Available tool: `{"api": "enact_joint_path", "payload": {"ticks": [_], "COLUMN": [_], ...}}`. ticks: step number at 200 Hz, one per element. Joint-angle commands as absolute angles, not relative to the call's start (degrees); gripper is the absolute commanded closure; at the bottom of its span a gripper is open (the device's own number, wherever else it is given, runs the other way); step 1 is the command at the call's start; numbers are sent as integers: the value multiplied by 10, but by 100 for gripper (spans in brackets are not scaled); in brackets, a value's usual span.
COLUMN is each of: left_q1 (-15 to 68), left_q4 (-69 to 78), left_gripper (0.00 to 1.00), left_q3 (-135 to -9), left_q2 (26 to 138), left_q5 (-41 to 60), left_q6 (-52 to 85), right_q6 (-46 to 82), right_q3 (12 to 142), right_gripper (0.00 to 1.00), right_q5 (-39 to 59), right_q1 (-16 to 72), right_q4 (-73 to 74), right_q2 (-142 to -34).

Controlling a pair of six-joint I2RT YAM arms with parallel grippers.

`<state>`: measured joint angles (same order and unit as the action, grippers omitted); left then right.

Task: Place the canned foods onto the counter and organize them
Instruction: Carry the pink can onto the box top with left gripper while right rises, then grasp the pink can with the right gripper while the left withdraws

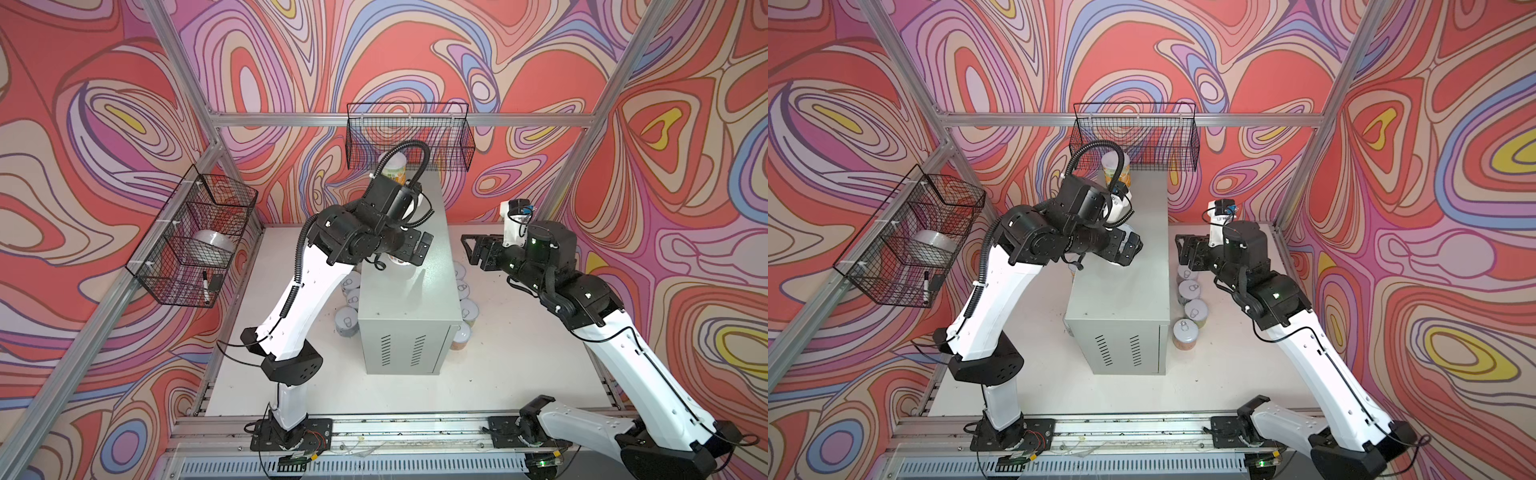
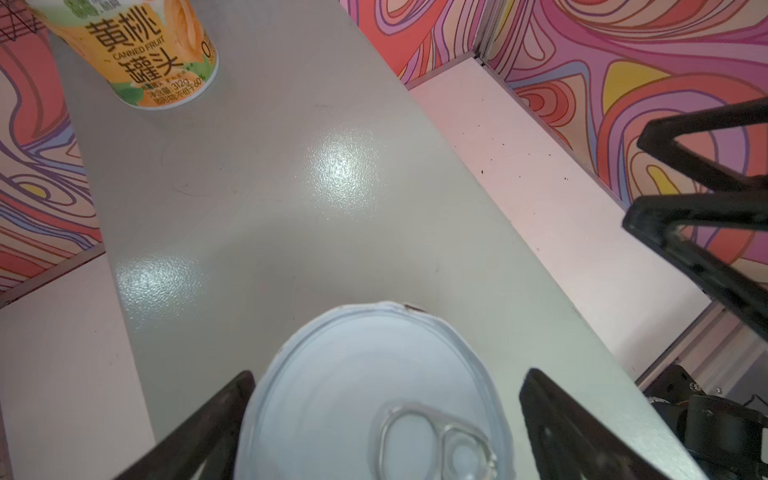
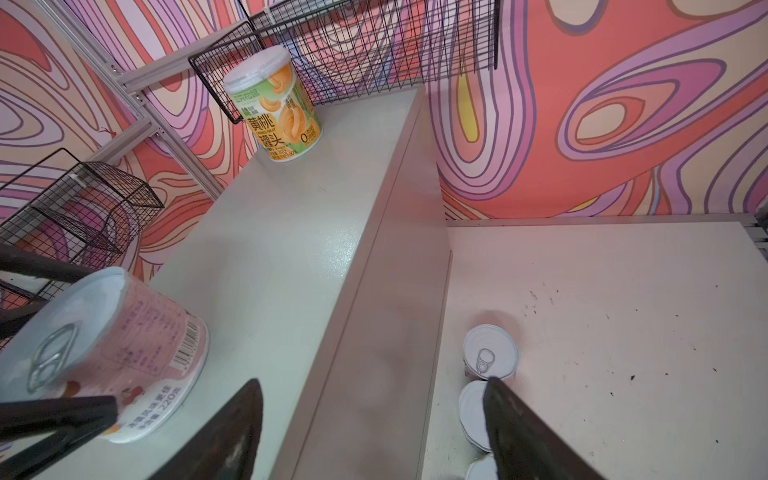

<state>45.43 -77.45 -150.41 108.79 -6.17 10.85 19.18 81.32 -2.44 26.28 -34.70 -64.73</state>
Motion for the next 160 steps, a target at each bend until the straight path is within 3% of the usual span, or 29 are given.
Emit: {"api": "enact_joint_path", "payload": {"ticks": [1,57,80,113,160], "left_q1": [452,415,387,328,244], "left_q4": [-753,-694,-670,-599,-521], "left_gripper": [0,0,0,0,2], "left_q3": [-1517,-1516,-1485,-1326,-1113], "left_q2": [1090,1027,982,867,751], "left_q5": [-67,-46,-49,-13,83], "left_q6": [94,60,62,76,139], "right_q6": [202,215,203,163,144], "right_q3": [828,847,859,890,907], "right_gripper": [14,15,15,16,15], "right_q5": [0,94,90,11,3], "right_q1": [260,267,298,377,421], "right_q4": [-335,-324,-331,-361,-350], "right_q2": [-647,-648,-655,-681,-711]}}
